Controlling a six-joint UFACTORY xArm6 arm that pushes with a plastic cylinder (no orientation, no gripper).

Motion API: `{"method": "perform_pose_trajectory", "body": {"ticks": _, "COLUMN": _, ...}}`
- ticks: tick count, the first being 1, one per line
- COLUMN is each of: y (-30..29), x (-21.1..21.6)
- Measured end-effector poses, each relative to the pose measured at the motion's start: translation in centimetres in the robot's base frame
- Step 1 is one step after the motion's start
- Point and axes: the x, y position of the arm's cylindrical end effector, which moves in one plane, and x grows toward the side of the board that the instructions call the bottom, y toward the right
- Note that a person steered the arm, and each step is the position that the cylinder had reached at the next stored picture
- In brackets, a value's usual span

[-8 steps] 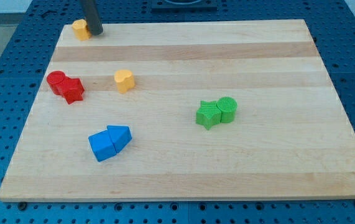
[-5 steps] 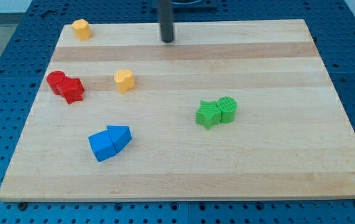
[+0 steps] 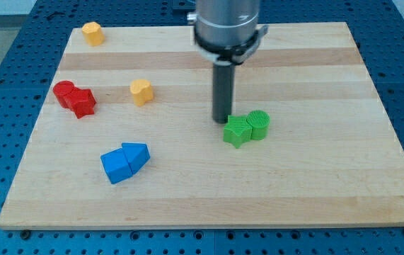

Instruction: Nudge the red circle a bit up

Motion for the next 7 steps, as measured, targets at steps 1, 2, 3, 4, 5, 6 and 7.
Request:
{"method": "perform_pose_trajectory", "body": {"ticks": 1, "y": -6.9, "x": 1.5}}
{"method": "perform_pose_trajectory", "body": {"ticks": 2, "y": -14.8, "x": 1.5}}
{"method": "perform_pose_trajectory", "body": {"ticks": 3, "y": -22.1, "x": 1.5}}
{"method": "perform_pose_trajectory", "body": {"ticks": 4, "y": -27.6, "x": 1.5}}
{"method": "perform_pose_trajectory", "body": {"ticks": 5, "y": -28.3, "x": -1.1}}
{"method": "perform_pose_trajectory", "body": {"ticks": 6, "y": -28.2, "x": -5.4}}
{"method": "perform_pose_trajectory", "body": {"ticks": 7, "y": -25.9, "x": -8.1}}
